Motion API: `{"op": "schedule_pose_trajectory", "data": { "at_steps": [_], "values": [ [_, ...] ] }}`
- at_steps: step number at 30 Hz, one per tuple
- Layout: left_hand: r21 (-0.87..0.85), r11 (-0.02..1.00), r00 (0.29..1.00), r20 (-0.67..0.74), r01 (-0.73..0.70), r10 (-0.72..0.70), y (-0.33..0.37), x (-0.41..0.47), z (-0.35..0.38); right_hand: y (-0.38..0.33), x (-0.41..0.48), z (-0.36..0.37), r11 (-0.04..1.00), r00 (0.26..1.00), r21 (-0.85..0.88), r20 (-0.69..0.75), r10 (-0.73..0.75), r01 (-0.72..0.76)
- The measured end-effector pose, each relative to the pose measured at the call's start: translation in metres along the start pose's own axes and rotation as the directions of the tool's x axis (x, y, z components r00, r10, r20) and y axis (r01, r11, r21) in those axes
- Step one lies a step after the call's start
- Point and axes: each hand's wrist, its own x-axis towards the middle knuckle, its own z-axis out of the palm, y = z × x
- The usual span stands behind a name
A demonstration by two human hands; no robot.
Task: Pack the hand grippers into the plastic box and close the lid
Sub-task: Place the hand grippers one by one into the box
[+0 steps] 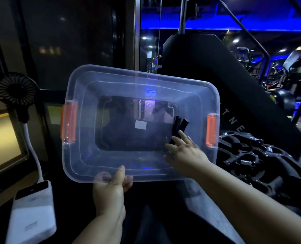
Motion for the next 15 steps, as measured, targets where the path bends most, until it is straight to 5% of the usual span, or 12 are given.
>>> {"op": "schedule_pose_trajectory", "data": {
  "at_steps": [8, 15],
  "values": [
    [0.009, 1.000, 1.000, 0.016, -0.013, 0.013, -0.002, 0.000, -0.003, 0.026, -0.064, -0.007, 0.994, 0.954, 0.106, -0.301, 0.011, 0.022],
    [0.034, 0.999, 0.999, 0.040, -0.012, 0.010, -0.006, 0.002, -0.004, 0.073, -0.105, -0.016, 0.987, 0.906, 0.130, -0.398, 0.141, -0.097]
  ]
}}
